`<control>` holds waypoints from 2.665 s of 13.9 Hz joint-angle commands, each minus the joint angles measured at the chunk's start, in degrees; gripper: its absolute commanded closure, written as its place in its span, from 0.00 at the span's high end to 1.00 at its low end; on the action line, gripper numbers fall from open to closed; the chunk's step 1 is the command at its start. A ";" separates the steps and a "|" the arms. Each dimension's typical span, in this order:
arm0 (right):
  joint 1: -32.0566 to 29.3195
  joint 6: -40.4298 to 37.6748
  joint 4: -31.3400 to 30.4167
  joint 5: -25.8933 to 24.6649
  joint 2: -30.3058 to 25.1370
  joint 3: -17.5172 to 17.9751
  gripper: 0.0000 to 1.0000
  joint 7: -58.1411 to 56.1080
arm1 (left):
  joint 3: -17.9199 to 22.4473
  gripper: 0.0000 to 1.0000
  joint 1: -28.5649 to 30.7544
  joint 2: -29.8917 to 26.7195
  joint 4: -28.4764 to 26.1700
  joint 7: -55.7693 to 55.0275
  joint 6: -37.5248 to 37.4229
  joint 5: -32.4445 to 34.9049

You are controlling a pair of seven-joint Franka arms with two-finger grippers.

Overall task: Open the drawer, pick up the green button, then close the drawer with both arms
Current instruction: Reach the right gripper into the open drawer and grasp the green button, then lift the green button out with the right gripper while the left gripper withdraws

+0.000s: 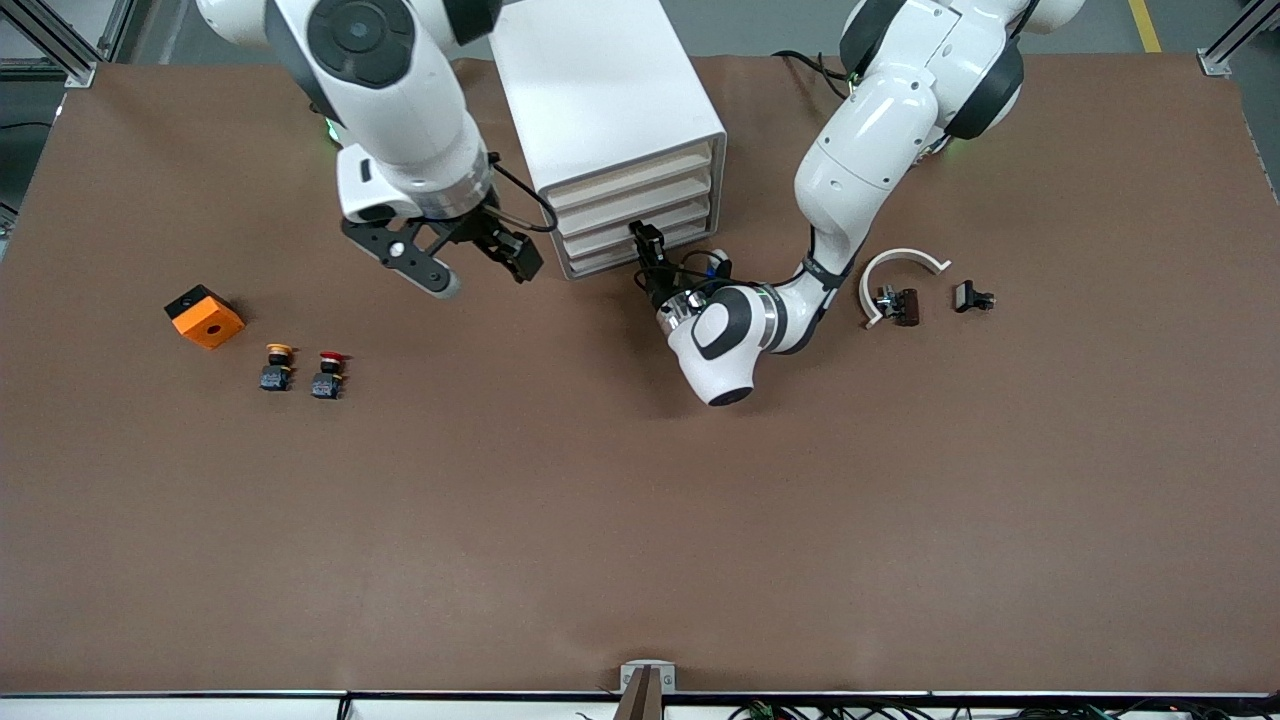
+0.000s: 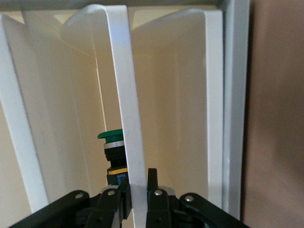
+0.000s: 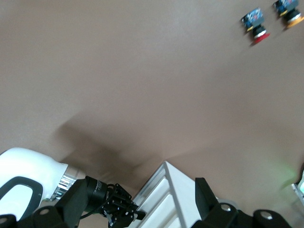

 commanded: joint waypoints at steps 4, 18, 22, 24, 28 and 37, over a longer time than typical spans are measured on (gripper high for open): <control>4.70 4.80 0.72 0.80 4.03 -0.64 1.00 11.52 | 2.65 0.06 3.65 0.54 1.59 1.13 -0.13 -0.49; 11.56 17.63 -7.27 5.55 10.27 -0.55 1.00 18.57 | 3.53 1.00 10.85 -0.95 8.27 2.01 -0.31 -0.23; 15.34 25.37 -13.77 5.64 10.36 -0.55 1.00 18.66 | 6.07 1.00 15.15 -1.83 13.72 3.50 -0.22 0.21; 15.87 26.26 -15.10 5.72 10.45 -0.55 1.00 18.66 | 11.24 1.00 15.34 -5.24 14.08 10.50 -0.22 2.48; 17.10 26.70 -15.10 5.81 12.91 -0.55 1.00 18.66 | 20.29 1.00 15.43 -9.38 14.25 18.51 -0.22 4.70; 17.54 31.26 -14.66 6.07 17.83 -0.55 1.00 18.48 | 25.68 1.00 13.06 -20.02 14.08 55.59 0.66 39.65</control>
